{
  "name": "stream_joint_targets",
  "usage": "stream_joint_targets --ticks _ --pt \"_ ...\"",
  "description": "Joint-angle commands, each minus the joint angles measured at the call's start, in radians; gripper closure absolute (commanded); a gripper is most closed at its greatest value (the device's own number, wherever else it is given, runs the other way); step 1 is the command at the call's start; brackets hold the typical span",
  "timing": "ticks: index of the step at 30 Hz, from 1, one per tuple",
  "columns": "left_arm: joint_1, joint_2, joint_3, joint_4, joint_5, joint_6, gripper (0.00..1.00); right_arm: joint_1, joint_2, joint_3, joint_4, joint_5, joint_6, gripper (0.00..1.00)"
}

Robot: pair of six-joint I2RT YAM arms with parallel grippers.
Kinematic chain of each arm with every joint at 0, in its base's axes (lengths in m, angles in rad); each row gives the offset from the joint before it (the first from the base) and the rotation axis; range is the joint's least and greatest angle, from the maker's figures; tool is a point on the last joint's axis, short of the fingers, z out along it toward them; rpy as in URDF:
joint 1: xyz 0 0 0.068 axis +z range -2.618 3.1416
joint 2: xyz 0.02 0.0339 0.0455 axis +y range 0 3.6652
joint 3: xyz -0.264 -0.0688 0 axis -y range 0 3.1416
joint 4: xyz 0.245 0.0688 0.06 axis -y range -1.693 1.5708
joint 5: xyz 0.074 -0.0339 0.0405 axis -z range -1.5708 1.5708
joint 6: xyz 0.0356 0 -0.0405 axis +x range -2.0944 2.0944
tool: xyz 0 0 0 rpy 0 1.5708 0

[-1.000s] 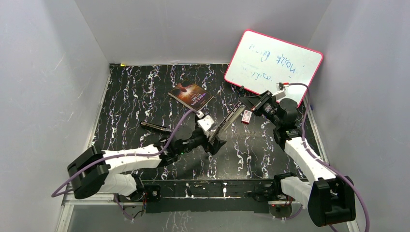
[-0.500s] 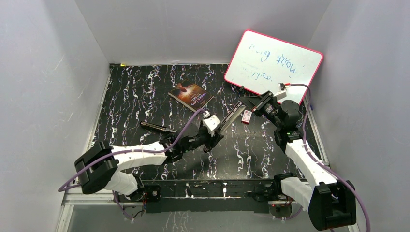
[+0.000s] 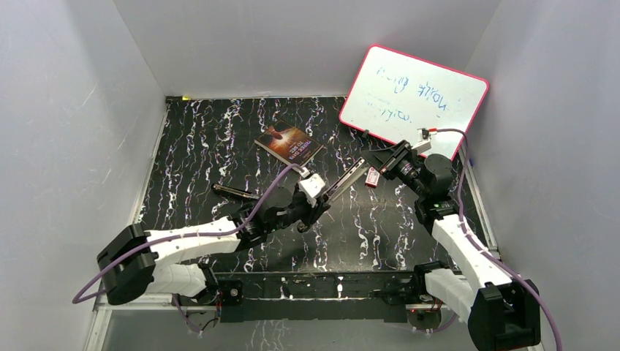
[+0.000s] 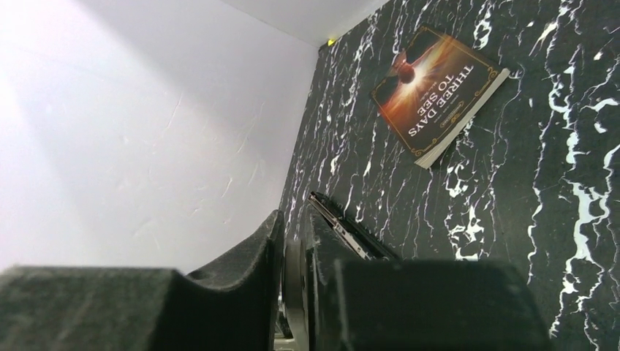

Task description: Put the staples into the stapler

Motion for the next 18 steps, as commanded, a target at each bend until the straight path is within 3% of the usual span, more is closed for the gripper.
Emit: stream_joint_targets --ticks 1,3,6,13,18 --pt "-0.001 -0.123 -0.022 -0.121 0.054 0.081 1.0 -0.011 -0.043 0.036 -0.022 0.063 -0.052 0.69" --pt "0.0 -0.161 -0.025 -0.177 0.087 0.105 1.0 -0.012 -0.054 0.044 -0.044 0.075 -0.076 0.59" --pt "0.0 -0.212 -0.029 -0.253 0.129 0.124 1.0 -0.012 -0.07 0.059 -0.067 0.091 -0.108 0.52" --pt "0.002 -0.243 -0.015 -0.435 0.233 0.275 1.0 -0.011 -0.095 0.067 -0.101 0.112 -0.174 0.49" --pt "0.003 -0.148 0.064 -0.653 0.29 0.445 1.0 -0.011 -0.096 0.061 -0.12 0.097 -0.213 0.48"
